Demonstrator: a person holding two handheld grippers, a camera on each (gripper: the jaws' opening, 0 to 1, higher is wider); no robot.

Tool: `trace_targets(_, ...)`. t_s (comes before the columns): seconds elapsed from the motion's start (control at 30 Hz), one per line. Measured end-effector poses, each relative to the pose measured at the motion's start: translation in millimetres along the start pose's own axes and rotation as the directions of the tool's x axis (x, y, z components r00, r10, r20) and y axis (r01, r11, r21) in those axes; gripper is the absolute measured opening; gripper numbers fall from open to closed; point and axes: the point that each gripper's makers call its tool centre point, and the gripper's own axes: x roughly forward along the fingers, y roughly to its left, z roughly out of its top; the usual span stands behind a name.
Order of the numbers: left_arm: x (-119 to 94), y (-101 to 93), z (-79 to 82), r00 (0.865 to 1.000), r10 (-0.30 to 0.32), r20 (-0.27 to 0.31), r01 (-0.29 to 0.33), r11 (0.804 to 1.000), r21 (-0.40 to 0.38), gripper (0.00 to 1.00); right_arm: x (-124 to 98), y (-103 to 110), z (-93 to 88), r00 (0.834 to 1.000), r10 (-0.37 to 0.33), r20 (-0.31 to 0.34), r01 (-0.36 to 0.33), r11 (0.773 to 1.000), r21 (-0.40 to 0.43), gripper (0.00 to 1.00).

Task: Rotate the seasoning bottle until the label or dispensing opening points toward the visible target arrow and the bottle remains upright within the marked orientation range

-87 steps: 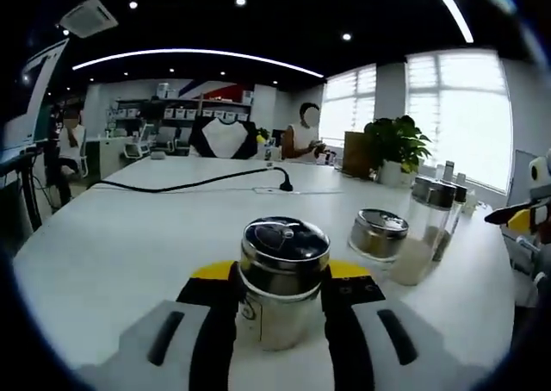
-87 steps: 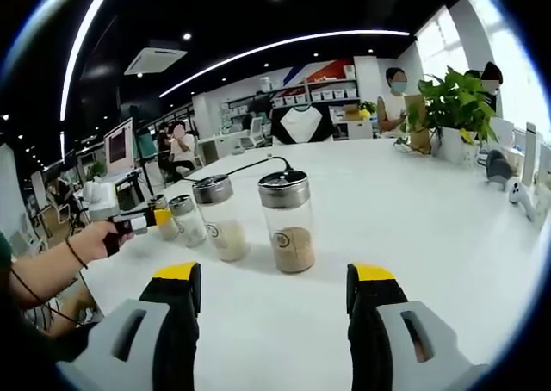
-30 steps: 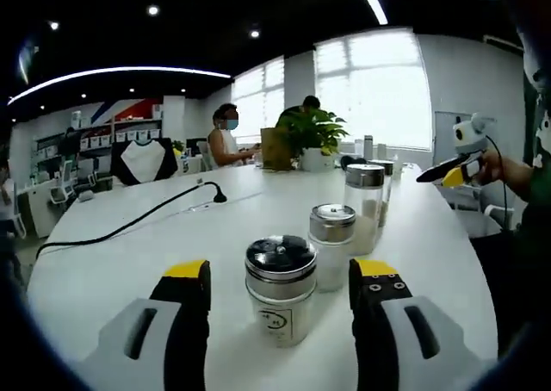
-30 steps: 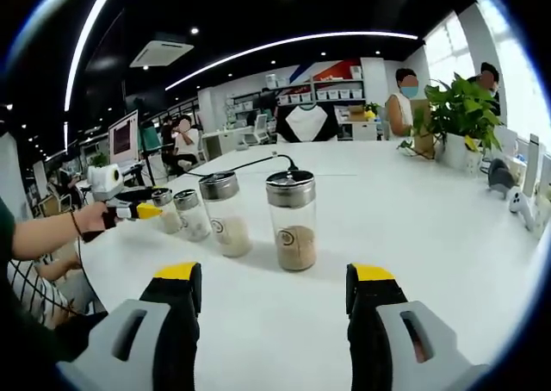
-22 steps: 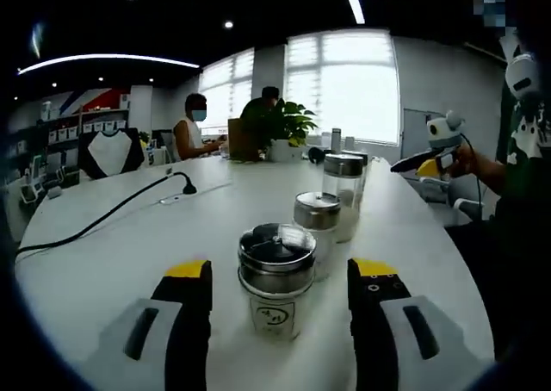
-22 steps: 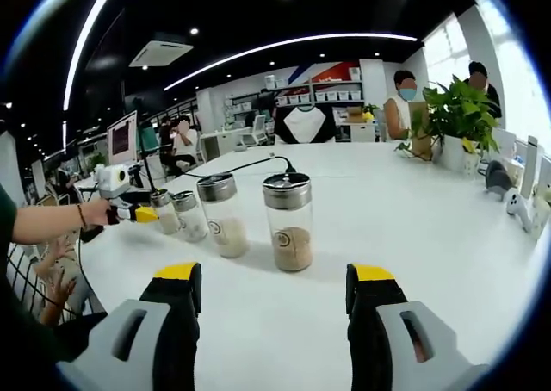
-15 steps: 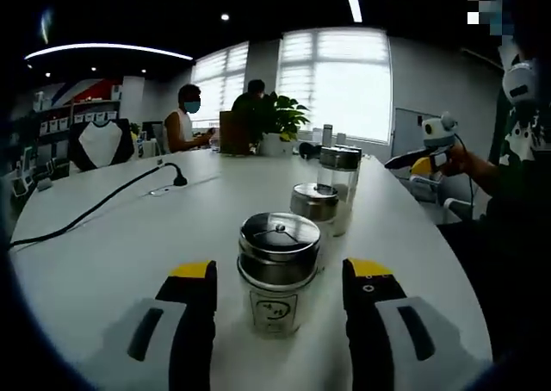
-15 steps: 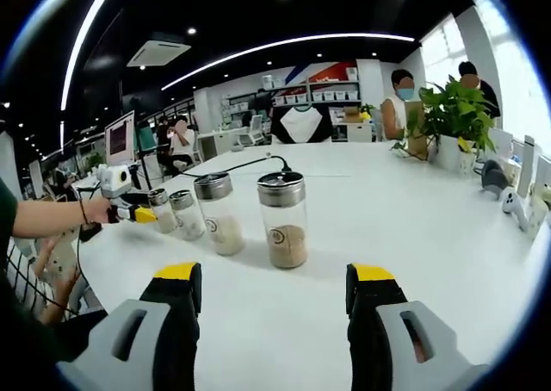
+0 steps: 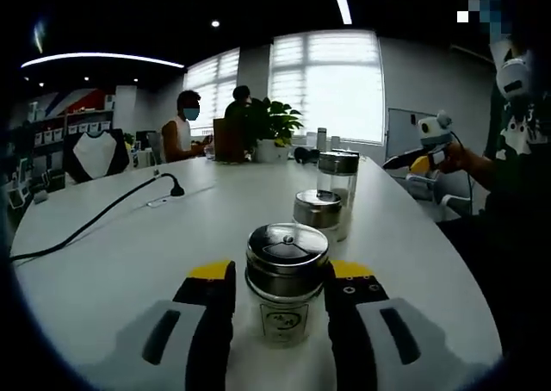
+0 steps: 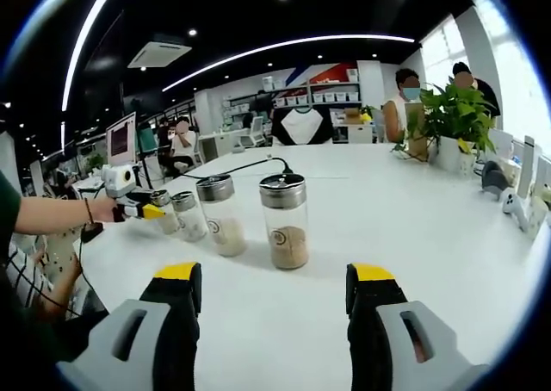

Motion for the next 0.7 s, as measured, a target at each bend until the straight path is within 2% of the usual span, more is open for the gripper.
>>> trace_targets(0.07, 0.2, 0.1, -2.5, 1.000, 0.004, -0.006, -0.004, 1.000, 0.001, 0.37, 0.1, 1.1, 0.3, 1.000, 0.003, 0.001, -0.003, 1.000, 0.000, 0.69)
trace_targets(0.7, 3.7, -2.5, -1.5, 0.999, 0.049, 0.017, -0.048, 0.999, -0.016, 0.37, 6.8, 6.7, 0.8, 1.000, 0.027, 0.004, -0.027, 1.000, -0.005, 0.69)
